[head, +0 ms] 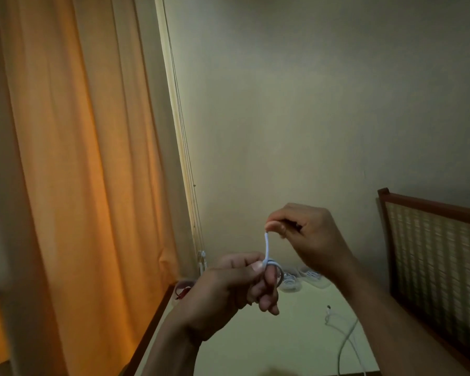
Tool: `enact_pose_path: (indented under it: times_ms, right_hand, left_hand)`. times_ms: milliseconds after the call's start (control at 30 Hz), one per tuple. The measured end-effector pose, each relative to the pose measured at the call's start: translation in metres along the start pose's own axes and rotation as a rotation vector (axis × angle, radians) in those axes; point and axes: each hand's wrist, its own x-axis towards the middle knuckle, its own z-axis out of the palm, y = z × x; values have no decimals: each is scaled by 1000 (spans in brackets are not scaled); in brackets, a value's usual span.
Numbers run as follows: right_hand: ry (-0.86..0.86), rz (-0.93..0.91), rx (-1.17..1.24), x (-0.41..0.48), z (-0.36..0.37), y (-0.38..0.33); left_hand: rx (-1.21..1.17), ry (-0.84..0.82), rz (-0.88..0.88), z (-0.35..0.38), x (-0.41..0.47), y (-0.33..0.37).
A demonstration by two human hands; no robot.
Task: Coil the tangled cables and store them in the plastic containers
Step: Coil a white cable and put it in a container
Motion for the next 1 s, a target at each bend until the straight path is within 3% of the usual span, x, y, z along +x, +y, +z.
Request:
enact_pose_path:
  times_ms: [133, 200, 300, 400, 500, 567, 633, 767, 1000]
  right_hand:
    - [-51, 63, -94, -39, 28, 0]
    - [-63, 41, -132, -61, 39, -8]
    - [-212, 49, -34, -84, 39, -26]
    - [-348, 23, 1, -90, 28, -31]
    - [-400, 27, -69, -93, 9, -27]
    - [-387, 16, -137, -94, -3, -24]
    - [-349, -7, -181, -92, -11, -27]
    - [-244, -53, -141, -78, -21, -32]
    - [-156, 55, 108, -62, -19, -20]
  left_hand:
    - [-337, -14, 153, 15, 1, -1]
    - [-440, 123, 234, 23, 2, -2]
    - [-496, 411, 309, 23, 2, -2]
    - [-207, 533, 264, 15, 0, -7]
    - [380, 572, 239, 11, -7, -19]
    - [637, 643, 224, 4, -11, -23]
    - [698, 592, 158, 2, -14, -23]
    - [906, 295, -10, 14, -17, -22]
    - [481, 180, -136, 10, -19, -19]
